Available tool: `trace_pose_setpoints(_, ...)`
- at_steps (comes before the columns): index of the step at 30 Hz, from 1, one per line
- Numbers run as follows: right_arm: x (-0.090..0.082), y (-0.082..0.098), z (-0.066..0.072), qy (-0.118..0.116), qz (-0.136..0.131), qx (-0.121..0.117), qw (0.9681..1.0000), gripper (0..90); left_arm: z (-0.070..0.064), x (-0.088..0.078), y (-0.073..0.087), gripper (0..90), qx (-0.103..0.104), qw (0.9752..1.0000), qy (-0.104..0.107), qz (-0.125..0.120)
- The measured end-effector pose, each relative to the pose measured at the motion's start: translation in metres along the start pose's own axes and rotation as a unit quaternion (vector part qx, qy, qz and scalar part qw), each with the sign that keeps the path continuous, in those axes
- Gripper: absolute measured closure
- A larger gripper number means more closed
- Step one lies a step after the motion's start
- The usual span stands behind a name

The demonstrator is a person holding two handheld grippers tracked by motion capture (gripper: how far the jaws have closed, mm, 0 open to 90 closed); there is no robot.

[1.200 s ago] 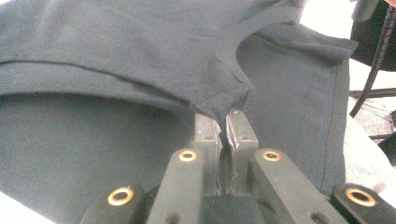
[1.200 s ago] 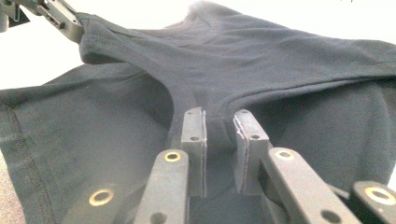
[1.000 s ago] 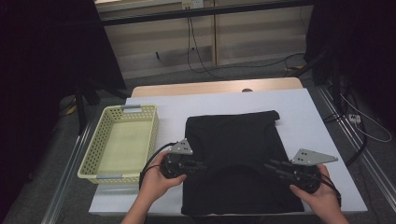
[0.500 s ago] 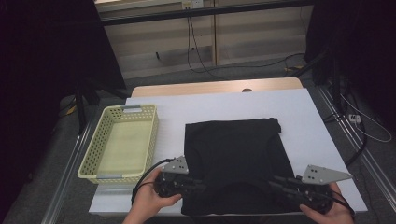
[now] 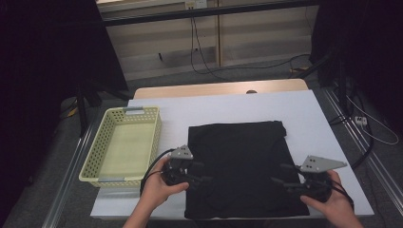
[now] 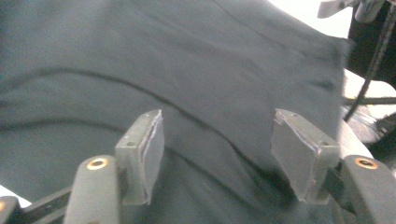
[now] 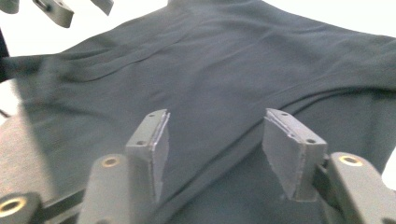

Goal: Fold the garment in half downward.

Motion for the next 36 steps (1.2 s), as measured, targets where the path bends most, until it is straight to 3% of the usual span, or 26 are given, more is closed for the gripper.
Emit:
trace_pose_setpoints(2,0.008,-0.006,-0.011,0.015,-0.003,-0.002,0.9999,38.1,0.01,0.002,-0.009,30.7,-0.006,0.9999,-0.005,-0.011)
trace_pose_setpoints(12,0.056,-0.042,-0.075,0.071,0.008,0.003,0.9974,38.4,0.061,0.012,-0.037,25.2,-0.024,0.9987,-0.039,-0.022)
trace_pose_setpoints(17,0.081,-0.051,-0.103,0.099,0.02,0.014,0.9948,40.5,0.082,0.013,-0.042,23.8,-0.033,0.9978,-0.054,-0.02)
trace_pose_setpoints(20,0.098,-0.053,-0.121,0.116,0.027,0.033,0.9923,42.0,0.093,0.014,-0.043,22.7,-0.038,0.9974,-0.059,-0.017)
trace_pose_setpoints(24,0.117,-0.06,-0.142,0.135,0.02,0.047,0.9896,47.0,0.107,0.016,-0.047,22.5,-0.047,0.9965,-0.066,-0.017)
trace_pose_setpoints(26,0.126,-0.062,-0.152,0.148,0.03,0.053,0.9872,49.9,0.114,0.017,-0.049,22.5,-0.049,0.996,-0.073,-0.015)
trace_pose_setpoints(33,0.14,-0.041,-0.155,0.114,0.09,0.076,0.9865,49.5,0.141,0.013,-0.055,21.7,-0.066,0.9929,-0.097,-0.022)
trace_pose_setpoints(36,0.138,-0.037,-0.154,0.112,0.078,0.087,0.9868,51.6,0.149,0.012,-0.054,21.0,-0.078,0.9911,-0.107,-0.012)
Point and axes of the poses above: each handheld gripper's, and its own axes: x roughly forward along the jaws, y roughly out of its underside, z roughly to its left, the point moved 7 cm from there along x, roughly forward along the jaws, and after that the axes turned 9 degrees about y, right-handed, at the moved point
